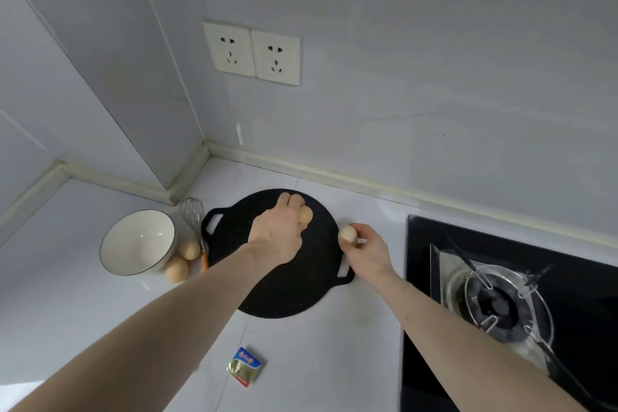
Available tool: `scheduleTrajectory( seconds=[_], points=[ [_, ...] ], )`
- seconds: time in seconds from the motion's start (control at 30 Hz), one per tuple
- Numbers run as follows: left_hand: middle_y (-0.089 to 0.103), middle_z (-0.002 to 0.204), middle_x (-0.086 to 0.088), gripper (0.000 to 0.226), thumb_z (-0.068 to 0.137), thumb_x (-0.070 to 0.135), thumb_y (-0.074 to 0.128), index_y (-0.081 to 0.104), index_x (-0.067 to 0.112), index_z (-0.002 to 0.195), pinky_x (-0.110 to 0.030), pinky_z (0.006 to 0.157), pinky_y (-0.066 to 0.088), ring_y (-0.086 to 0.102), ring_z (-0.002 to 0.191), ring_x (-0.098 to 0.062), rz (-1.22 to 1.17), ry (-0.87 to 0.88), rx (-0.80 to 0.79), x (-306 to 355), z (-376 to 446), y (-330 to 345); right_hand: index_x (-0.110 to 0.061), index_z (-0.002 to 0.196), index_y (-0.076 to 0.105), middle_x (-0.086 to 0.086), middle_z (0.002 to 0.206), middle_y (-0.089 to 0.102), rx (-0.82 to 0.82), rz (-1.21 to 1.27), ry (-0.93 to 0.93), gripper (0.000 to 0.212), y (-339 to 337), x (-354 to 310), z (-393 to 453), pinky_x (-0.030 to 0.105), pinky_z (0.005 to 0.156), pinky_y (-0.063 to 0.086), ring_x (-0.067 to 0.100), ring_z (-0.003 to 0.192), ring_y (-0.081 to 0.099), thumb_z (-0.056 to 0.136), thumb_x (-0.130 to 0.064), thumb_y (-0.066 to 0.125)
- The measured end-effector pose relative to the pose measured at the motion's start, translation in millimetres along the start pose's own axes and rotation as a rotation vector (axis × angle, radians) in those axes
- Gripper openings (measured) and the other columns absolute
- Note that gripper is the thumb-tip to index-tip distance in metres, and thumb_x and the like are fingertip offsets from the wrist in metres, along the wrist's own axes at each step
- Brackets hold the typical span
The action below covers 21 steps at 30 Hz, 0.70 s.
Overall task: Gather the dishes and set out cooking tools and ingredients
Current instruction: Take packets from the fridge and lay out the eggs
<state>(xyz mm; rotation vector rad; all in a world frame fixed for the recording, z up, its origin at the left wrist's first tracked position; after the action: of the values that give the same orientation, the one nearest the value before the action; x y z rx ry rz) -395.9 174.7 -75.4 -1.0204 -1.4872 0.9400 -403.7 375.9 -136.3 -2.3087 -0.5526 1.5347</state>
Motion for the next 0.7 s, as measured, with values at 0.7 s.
scheduleTrajectory(
  seconds=[0.7],
  points=[
    [0.046,0.125,-0.007,0.035,0.096,0.014,0.059,0.045,0.013,0.127,-0.037,0.062,0.041,0.061,0.087,-0.030,0.021,0.170,-0.110,116.6,105.8,101.5,-0.022,0.109,0.061,-0.003,0.098,0.067,0.195,-0.521,-0.103,0.021,-109.4,24.6,87.8,0.033,0.077,0.054,0.023,0.089,0.064,0.090,-0.029,0.057]
  ],
)
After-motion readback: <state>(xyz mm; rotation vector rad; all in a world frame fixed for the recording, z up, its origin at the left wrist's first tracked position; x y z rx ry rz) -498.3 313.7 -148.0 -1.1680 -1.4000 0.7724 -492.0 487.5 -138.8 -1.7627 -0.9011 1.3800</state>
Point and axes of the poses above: each hand's wrist, its own z-axis towards the middle knuckle, its own y-axis out of the palm, x = y × z, the point moved 3 cm from there along z, towards the middle knuckle
